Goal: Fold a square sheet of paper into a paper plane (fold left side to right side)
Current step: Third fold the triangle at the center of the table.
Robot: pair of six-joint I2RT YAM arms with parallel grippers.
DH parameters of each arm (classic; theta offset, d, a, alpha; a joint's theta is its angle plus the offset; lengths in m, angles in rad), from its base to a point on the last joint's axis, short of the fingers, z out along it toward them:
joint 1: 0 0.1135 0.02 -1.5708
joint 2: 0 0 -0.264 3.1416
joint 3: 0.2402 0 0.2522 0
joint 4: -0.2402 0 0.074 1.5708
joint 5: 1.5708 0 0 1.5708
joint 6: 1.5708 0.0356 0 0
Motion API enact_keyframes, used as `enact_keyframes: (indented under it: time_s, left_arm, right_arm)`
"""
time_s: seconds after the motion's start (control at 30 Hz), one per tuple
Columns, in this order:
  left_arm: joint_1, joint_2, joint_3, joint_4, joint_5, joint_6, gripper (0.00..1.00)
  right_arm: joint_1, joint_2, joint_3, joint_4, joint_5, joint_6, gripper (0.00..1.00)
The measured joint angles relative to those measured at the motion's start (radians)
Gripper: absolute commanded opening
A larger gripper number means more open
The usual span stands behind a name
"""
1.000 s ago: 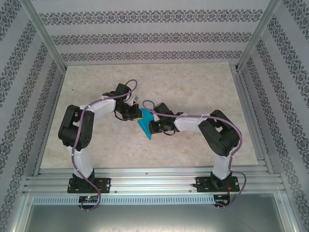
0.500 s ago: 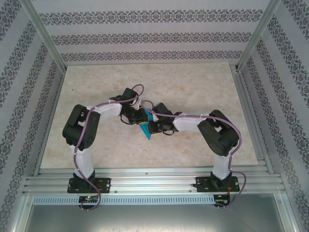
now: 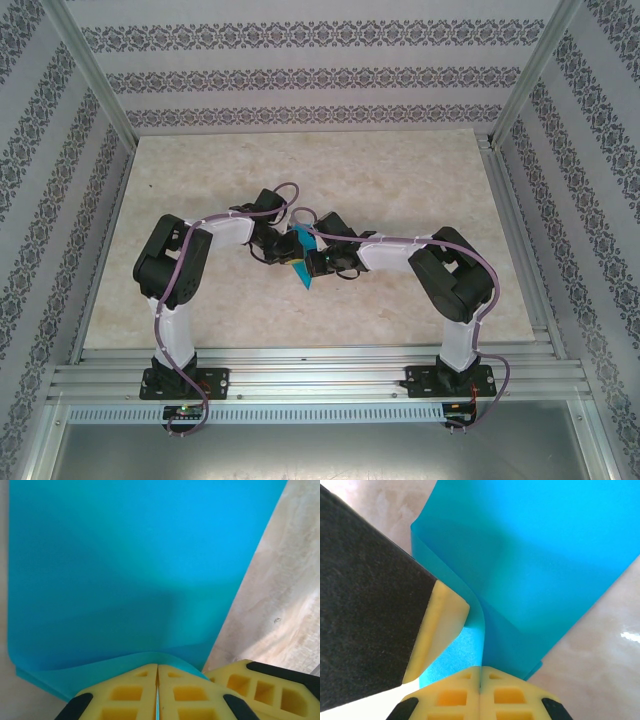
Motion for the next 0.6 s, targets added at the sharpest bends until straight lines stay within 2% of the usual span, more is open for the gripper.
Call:
enact_keyframes:
  time_s: [0.2, 0.43, 0.6]
  left_arm:
    - [0.0, 0.0, -0.003, 0.0, -0.006, 0.003, 0.1]
    - [0.0, 0.0, -0.02, 0.026, -0.004, 0.004, 0.09]
    - [0.001, -0.001, -0.033, 0.053, 0.005, 0.003, 0.09]
  right_arm:
    - [0.0, 0.0, 0.003, -0.004, 0.0, 0.0, 0.04]
    - [-0.01, -0.011, 0.01, -0.026, -0.011, 0.008, 0.2]
    - [-0.029, -0.091, 0.01, -0.079, -0.017, 0.011, 0.26]
